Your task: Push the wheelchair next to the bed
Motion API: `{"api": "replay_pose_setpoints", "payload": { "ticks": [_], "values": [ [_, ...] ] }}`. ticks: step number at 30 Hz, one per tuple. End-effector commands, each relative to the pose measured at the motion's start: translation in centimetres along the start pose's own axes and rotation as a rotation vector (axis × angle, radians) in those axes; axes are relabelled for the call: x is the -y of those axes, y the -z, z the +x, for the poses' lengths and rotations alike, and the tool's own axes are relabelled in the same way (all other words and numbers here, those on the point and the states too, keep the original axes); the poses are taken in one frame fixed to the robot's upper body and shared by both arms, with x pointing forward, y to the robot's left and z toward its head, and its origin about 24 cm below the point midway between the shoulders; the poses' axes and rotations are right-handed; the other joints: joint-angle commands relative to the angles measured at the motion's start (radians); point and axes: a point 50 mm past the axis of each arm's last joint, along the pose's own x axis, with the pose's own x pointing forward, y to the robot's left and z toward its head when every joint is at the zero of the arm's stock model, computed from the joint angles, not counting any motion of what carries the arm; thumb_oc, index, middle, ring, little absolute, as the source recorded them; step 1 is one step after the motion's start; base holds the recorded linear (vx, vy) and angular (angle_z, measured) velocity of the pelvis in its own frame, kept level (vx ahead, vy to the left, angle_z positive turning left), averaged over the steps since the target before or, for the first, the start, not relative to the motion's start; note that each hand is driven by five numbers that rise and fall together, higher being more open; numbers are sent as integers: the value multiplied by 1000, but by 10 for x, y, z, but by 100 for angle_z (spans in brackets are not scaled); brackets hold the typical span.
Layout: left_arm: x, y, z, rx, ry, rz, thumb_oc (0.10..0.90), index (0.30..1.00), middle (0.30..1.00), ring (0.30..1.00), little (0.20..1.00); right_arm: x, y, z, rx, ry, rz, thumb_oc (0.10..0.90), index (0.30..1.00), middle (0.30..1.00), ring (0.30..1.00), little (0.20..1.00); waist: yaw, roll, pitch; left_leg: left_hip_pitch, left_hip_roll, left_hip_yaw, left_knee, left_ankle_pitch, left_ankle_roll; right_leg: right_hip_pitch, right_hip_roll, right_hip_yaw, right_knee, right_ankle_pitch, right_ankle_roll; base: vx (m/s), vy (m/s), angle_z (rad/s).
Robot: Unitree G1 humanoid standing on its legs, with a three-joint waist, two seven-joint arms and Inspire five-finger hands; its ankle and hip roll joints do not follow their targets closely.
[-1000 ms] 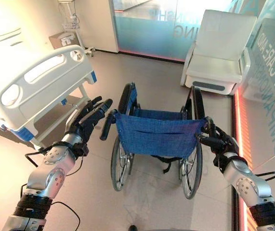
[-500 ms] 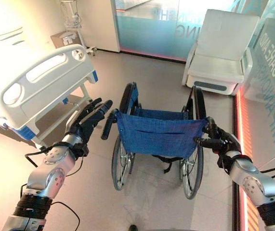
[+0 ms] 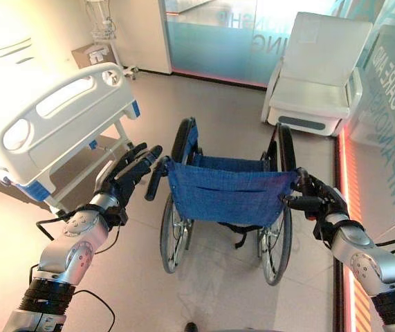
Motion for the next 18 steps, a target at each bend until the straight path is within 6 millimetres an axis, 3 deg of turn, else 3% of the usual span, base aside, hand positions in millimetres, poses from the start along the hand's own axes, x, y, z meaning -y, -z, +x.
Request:
{"api": "replay_pose_setpoints", "payload": {
  "ticks": [1, 3, 5, 6, 8, 14, 18],
  "values": [
    [-5, -47, 2, 197, -4, 61, 800, 900, 900, 900, 900, -16, -67, -8, 255, -190, -20, 800, 900, 900, 900, 900, 25, -18, -41, 33, -46, 59, 10, -98, 8, -16, 9, -40, 1, 19, 13, 0, 0, 0],
    [-6, -46, 3, 191, -6, 68, 800, 900, 900, 900, 900, -20, -60, -7, 200, -247, -18, 800, 900, 900, 900, 900, 27, -20, -41, 32, -45, 60, 10, -98, 6, -16, 8, -43, 1, 19, 14, 0, 0, 0],
    [-8, -47, 3, 188, -6, 75, 800, 900, 900, 900, 900, -19, -59, -6, 190, -266, -39, 717, 775, 775, 775, 775, 28, -22, -40, 32, -45, 60, 10, -97, 5, -15, 8, -46, 1, 19, 15, 0, 0, 0],
    [-8, -47, 3, 187, -4, 78, 800, 900, 900, 900, 900, -19, -60, -6, 195, -268, -50, 593, 589, 589, 589, 589, 29, -23, -39, 33, -45, 60, 10, -96, 3, -14, 8, -49, 1, 19, 15, 0, 0, 0],
    [-9, -49, 4, 183, -6, 83, 800, 900, 900, 900, 900, -17, -67, -4, 226, -267, -70, 400, 300, 300, 300, 300, 32, -26, -38, 34, -44, 59, 10, -95, 1, -13, 8, -54, 1, 21, 16, 0, 0, 0],
    [-14, -45, 6, 136, -2, 78, 800, 900, 900, 900, 900, -20, -94, -8, 327, -270, -123, 400, 300, 300, 300, 300, 35, -24, -43, 35, -45, 57, 10, -96, -1, -15, 11, -53, 1, 18, 16, 2, -1, 1],
    [-12, -43, 6, 88, 63, 9, 800, 900, 900, 900, 900, -20, -95, -9, 310, -278, -126, 400, 300, 300, 300, 300, 35, -22, -44, 36, -45, 60, 10, -96, -1, -15, 11, -54, 1, 17, 16, 0, 0, 0]
  ]
}}
